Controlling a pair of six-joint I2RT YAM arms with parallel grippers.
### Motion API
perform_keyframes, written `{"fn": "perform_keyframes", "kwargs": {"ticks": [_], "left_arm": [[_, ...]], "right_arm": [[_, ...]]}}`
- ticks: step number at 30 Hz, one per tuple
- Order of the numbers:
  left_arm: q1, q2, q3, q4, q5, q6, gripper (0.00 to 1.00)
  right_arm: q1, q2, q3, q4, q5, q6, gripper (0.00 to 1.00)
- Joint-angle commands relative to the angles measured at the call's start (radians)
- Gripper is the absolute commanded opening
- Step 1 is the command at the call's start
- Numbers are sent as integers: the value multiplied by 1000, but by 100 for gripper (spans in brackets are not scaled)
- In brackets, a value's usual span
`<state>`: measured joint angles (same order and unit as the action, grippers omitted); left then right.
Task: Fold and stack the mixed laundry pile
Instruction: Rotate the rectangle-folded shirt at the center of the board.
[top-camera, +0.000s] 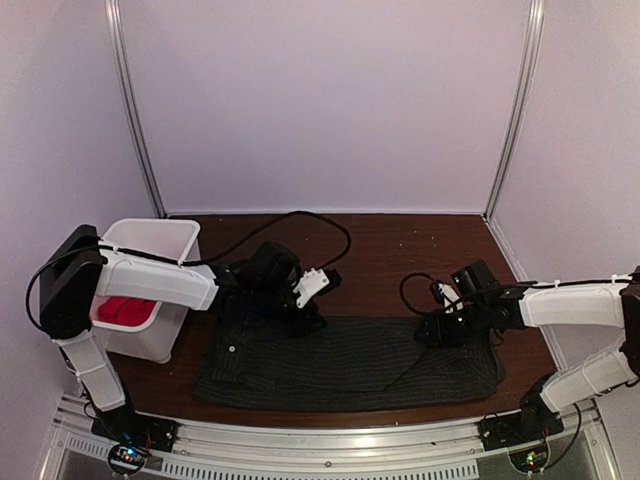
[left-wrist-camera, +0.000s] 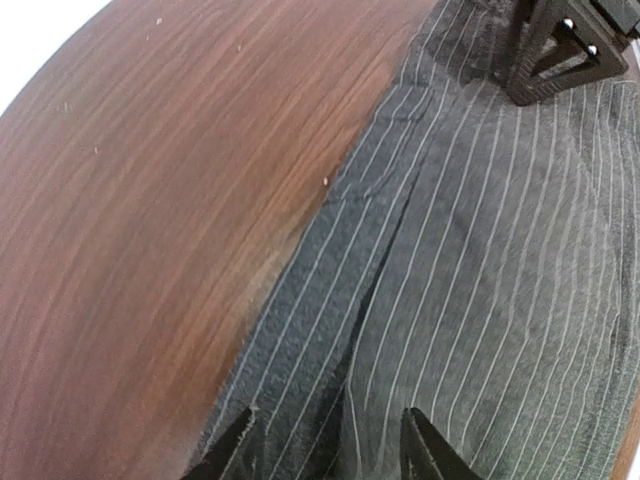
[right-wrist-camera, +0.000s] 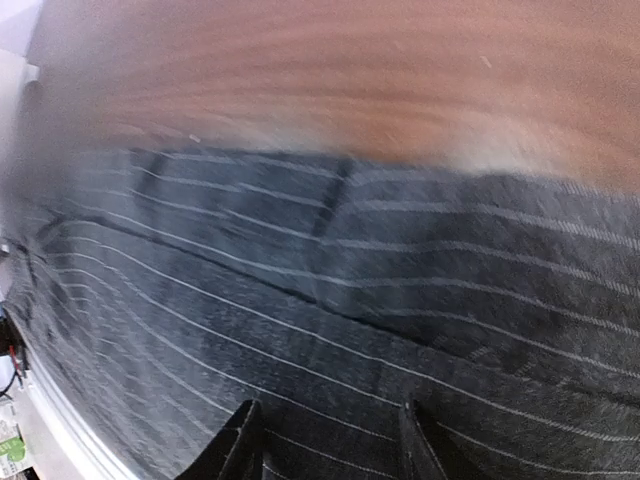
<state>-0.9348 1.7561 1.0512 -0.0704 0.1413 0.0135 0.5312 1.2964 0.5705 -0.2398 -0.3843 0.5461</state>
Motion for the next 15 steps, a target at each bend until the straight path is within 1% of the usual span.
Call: {"fn": "perform_keyframes", "kwargs": {"ticks": [1, 6, 8, 10, 12, 15], "left_arm": [[3, -5, -36, 23, -32, -69, 47], [23, -7, -93, -25, -116, -168, 47], [51, -26, -130, -24, -126, -215, 47], [81, -61, -173, -10, -174, -253, 47], [93, -103, -205, 1, -213, -272, 48], [94, -165, -221, -7, -278, -281, 55]], "right_arm": [[-48, 3, -77, -14, 106, 44, 47], [-88, 99, -8, 11, 187, 29, 47], [-101, 173, 43, 32, 215, -12, 46], [-118, 270, 121, 34, 221, -68, 46], [-124, 393, 255, 34, 224, -150, 45], [-123, 601, 516, -8, 212, -254, 42]]}}
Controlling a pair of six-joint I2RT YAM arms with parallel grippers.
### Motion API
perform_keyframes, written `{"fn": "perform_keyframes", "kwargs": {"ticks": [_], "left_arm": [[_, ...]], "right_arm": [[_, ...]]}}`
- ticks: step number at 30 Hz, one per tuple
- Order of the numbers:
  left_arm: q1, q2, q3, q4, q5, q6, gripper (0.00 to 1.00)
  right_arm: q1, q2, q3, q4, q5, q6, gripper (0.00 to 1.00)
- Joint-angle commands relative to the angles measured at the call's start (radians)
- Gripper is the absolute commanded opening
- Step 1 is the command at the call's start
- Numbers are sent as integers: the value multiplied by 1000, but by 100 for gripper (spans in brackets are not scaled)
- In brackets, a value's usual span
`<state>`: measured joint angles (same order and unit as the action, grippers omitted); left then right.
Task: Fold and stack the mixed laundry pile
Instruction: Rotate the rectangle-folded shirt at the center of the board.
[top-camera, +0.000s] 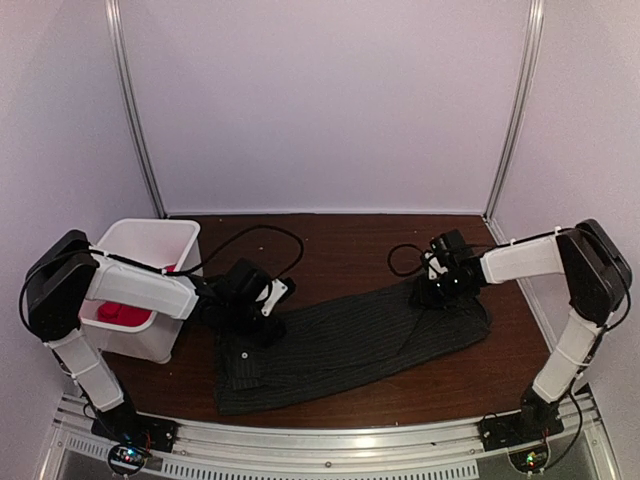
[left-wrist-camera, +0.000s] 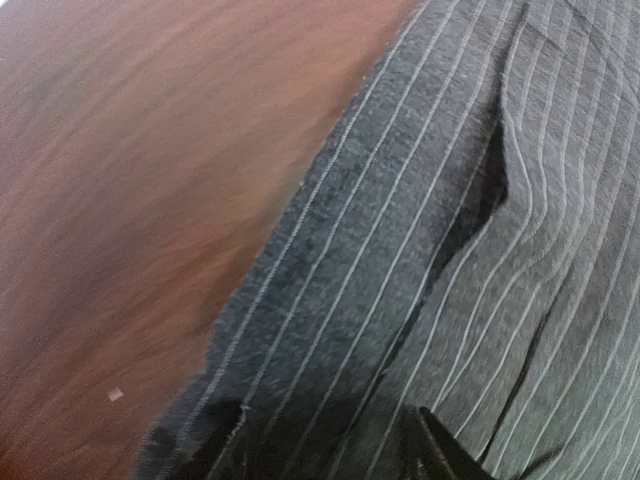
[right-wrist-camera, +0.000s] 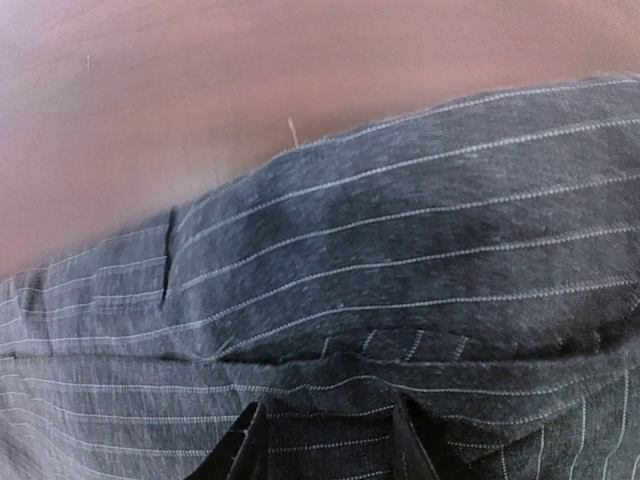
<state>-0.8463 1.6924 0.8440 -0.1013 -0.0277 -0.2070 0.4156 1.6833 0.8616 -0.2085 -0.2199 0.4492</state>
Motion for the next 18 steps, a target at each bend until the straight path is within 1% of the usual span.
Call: {"fn": "perform_keyframes", "kwargs": {"ticks": [1, 2, 4, 5, 6, 7, 8, 10, 11, 13, 16, 17, 18], "left_arm": [[7, -126, -19, 25, -125, -65, 60], [8, -154, -25, 30, -138, -70, 65], [18, -216, -39, 56, -134, -81, 77], [35, -241, -48, 80, -121, -98, 89], [49, -256, -55, 94, -116, -131, 97], [61, -261, -50, 90, -124, -167, 98], [75, -256, -36, 83, -109, -170, 98], [86, -235, -4, 52, -80, -135, 98], [85, -221, 21, 22, -73, -114, 98], [82, -190, 58, -25, -57, -70, 98], [75, -190, 51, -26, -69, -28, 98], [76, -189, 47, -27, -66, -8, 94], [76, -182, 49, -35, -60, 11, 81]], "right_arm": [[-6, 282, 324, -53, 31, -181, 42], [-1, 340, 420, -68, 5, -208, 42], [10, 441, 630, -103, -17, -246, 41], [12, 481, 732, -128, -37, -261, 41], [13, 516, 834, -159, -70, -277, 42], [17, 538, 914, -184, -96, -288, 43], [21, 545, 977, -199, -111, -294, 44], [22, 522, 1036, -210, -150, -296, 46], [23, 496, 1037, -210, -163, -287, 47], [23, 424, 983, -183, -196, -267, 49], [24, 300, 839, -139, -212, -229, 50], [25, 271, 792, -133, -216, -215, 50], [28, 247, 736, -123, -217, -201, 50]]}}
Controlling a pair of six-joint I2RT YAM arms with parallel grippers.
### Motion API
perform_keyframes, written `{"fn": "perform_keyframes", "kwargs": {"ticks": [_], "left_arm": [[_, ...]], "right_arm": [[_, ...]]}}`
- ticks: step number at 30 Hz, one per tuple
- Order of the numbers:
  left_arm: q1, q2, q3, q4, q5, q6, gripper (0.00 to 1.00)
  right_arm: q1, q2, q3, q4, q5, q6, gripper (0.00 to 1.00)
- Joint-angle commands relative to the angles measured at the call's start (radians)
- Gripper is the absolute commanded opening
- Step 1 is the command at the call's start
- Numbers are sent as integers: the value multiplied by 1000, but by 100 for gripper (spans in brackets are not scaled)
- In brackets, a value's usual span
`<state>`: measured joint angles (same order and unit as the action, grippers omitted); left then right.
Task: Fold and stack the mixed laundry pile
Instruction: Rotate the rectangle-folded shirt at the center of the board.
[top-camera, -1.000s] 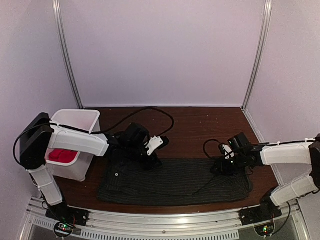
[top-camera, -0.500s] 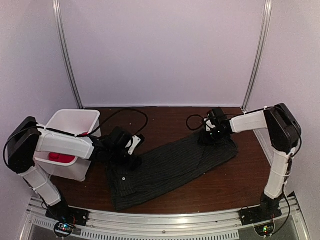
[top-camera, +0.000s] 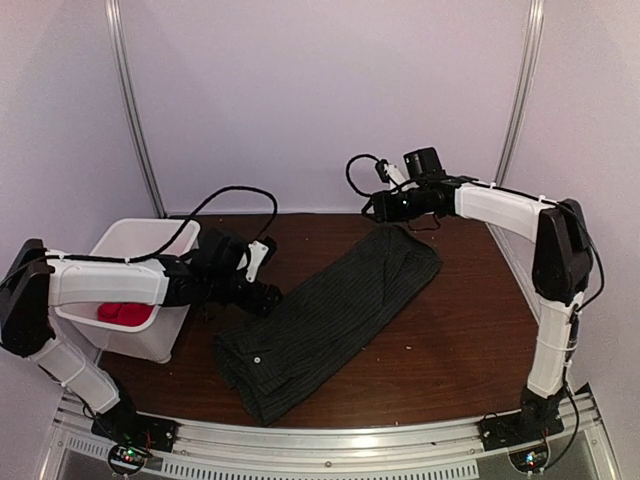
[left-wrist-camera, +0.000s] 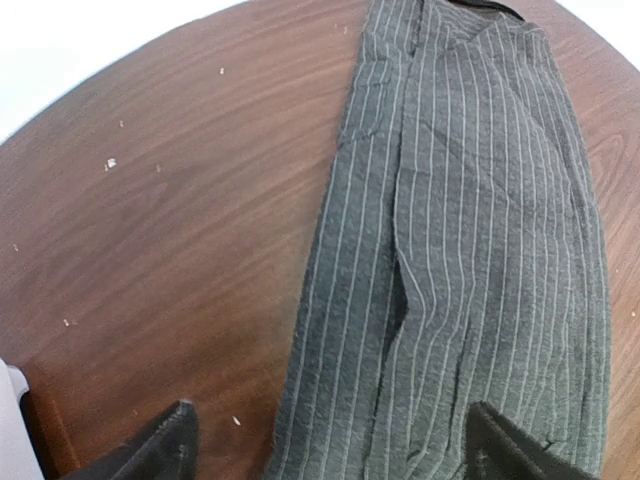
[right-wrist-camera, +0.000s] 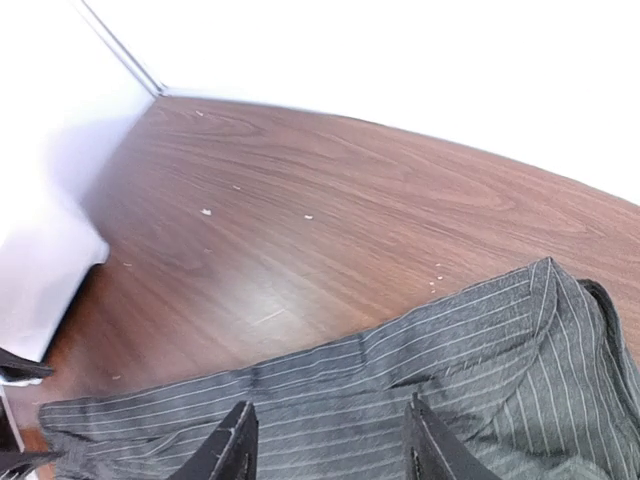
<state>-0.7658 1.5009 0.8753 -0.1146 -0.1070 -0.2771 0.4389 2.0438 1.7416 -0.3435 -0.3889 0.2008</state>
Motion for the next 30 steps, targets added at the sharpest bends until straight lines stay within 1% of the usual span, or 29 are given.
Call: {"fn": "perform_keyframes", "kwargs": {"ticks": [1, 2, 3, 5, 6, 7, 9, 11, 15, 17, 20, 22, 26, 29, 30], "left_arm": [[-4, 25, 32, -40, 16, 92, 64], [-5, 50, 53, -73, 10, 96, 49], [-5, 80, 81, -105, 17, 106, 35], [-23, 149, 134, -172, -2, 135, 11], [-36, 175, 149, -192, -25, 151, 4], [-55, 208, 160, -211, -52, 163, 0], [-71, 247, 172, -236, -74, 168, 0], [-85, 271, 168, -248, -81, 163, 0], [-133, 308, 138, -265, -101, 153, 0], [-174, 329, 122, -266, -98, 144, 0], [-232, 362, 110, -260, -67, 112, 0], [-273, 379, 112, -241, -31, 81, 0], [-358, 428, 181, -206, 17, 24, 0], [-368, 444, 229, -172, 44, -16, 0], [-368, 440, 237, -167, 25, -26, 0]], "right_arm": [[9, -136, -217, 26, -46, 65, 50], [13, -154, -265, 39, -40, 78, 50], [16, -166, -312, 50, -28, 94, 50], [20, -181, -392, 70, -8, 130, 49], [20, -185, -430, 84, 2, 144, 49], [20, -188, -462, 99, 12, 163, 48], [20, -186, -517, 132, 24, 185, 47], [20, -166, -532, 140, 52, 192, 46], [12, -83, -487, 107, 131, 160, 45], [-4, -9, -440, 95, 145, 140, 45], [-18, 111, -329, 51, 180, 107, 42], [-22, 198, -224, 27, 189, 88, 42], [-25, 325, 15, -40, 165, 56, 42], [-28, 409, 212, -110, 121, 32, 42], [-28, 418, 250, -122, 92, 21, 42]]}}
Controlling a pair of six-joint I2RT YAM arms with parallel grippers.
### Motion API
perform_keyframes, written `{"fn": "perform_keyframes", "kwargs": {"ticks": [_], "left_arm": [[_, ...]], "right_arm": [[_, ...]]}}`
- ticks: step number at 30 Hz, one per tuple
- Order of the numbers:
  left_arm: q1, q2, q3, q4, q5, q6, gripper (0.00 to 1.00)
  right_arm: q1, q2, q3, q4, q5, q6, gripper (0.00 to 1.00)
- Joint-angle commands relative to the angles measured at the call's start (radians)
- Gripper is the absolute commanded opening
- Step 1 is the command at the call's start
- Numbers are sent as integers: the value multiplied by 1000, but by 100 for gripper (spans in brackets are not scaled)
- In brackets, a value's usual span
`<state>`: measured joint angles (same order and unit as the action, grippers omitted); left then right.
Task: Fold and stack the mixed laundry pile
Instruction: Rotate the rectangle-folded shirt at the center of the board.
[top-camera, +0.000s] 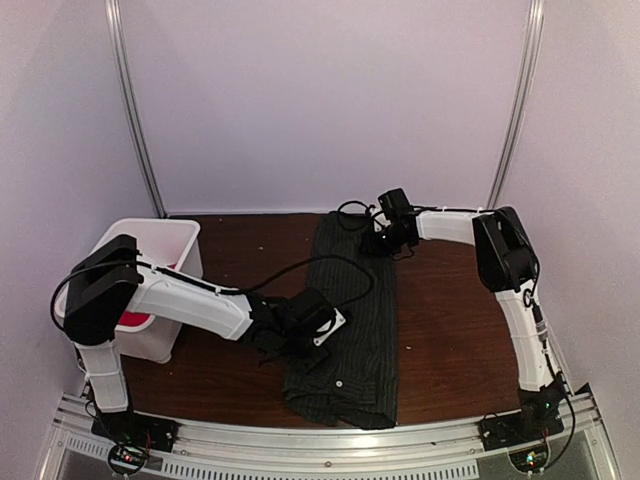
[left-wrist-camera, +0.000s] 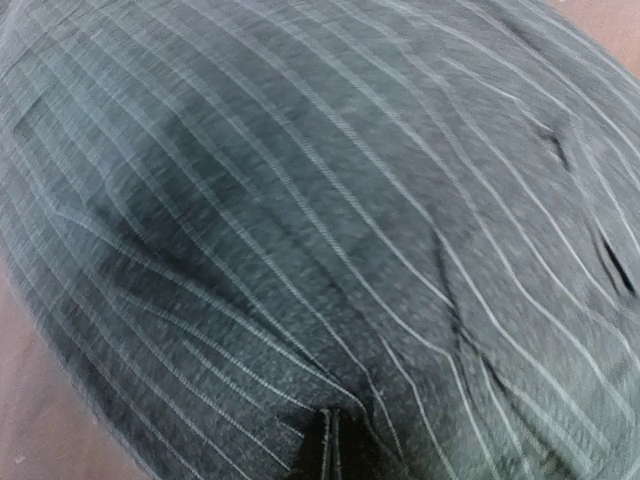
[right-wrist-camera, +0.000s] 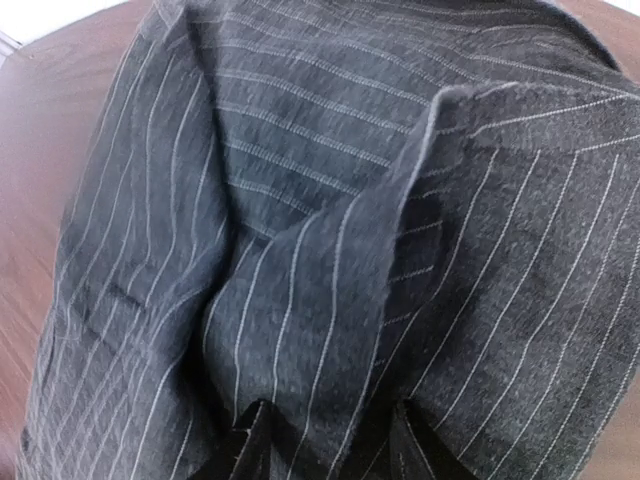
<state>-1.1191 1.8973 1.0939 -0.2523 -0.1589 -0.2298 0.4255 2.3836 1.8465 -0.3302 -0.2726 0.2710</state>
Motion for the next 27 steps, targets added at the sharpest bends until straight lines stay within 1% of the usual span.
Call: {"fn": "perform_keyframes", "kwargs": {"ticks": [1, 3, 4, 6, 8, 10, 11, 13, 15, 17, 21, 23, 25, 27], "left_arm": [[-10, 35, 29, -32, 55, -80, 0], [0, -1, 35, -33, 34, -84, 2], [1, -29, 25, -22, 29, -82, 4], [1, -104, -12, 24, 65, -79, 10], [1, -179, -58, 72, 123, -76, 17], [2, -247, -117, 131, 227, -69, 24], [2, -276, -154, 159, 257, -73, 26], [1, -321, -226, 216, 308, -92, 28], [1, -334, -284, 246, 342, -107, 25], [1, -330, -328, 286, 355, -135, 18], [-6, -322, -409, 346, 381, -172, 11], [-29, -310, -435, 350, 371, -165, 7], [-67, -292, -455, 349, 356, -144, 3], [-102, -274, -471, 351, 330, -136, 2]], "right_arm": [[-14, 74, 164, -136, -44, -52, 42], [-16, 38, 161, -124, -91, -54, 43], [-16, 6, 146, -113, -111, -53, 43], [-16, -79, 84, -76, -153, -38, 45], [-14, -185, -23, -10, -208, -8, 47], [-7, -295, -157, 79, -274, 28, 48], [1, -342, -244, 109, -293, 42, 48], [23, -419, -351, 142, -314, 57, 49], [50, -491, -455, 172, -337, 74, 48], [81, -541, -549, 201, -354, 96, 48], [145, -618, -744, 307, -380, 166, 47], [174, -615, -823, 380, -387, 188, 46], [182, -578, -855, 389, -378, 192, 45], [180, -534, -874, 409, -353, 191, 43]]}}
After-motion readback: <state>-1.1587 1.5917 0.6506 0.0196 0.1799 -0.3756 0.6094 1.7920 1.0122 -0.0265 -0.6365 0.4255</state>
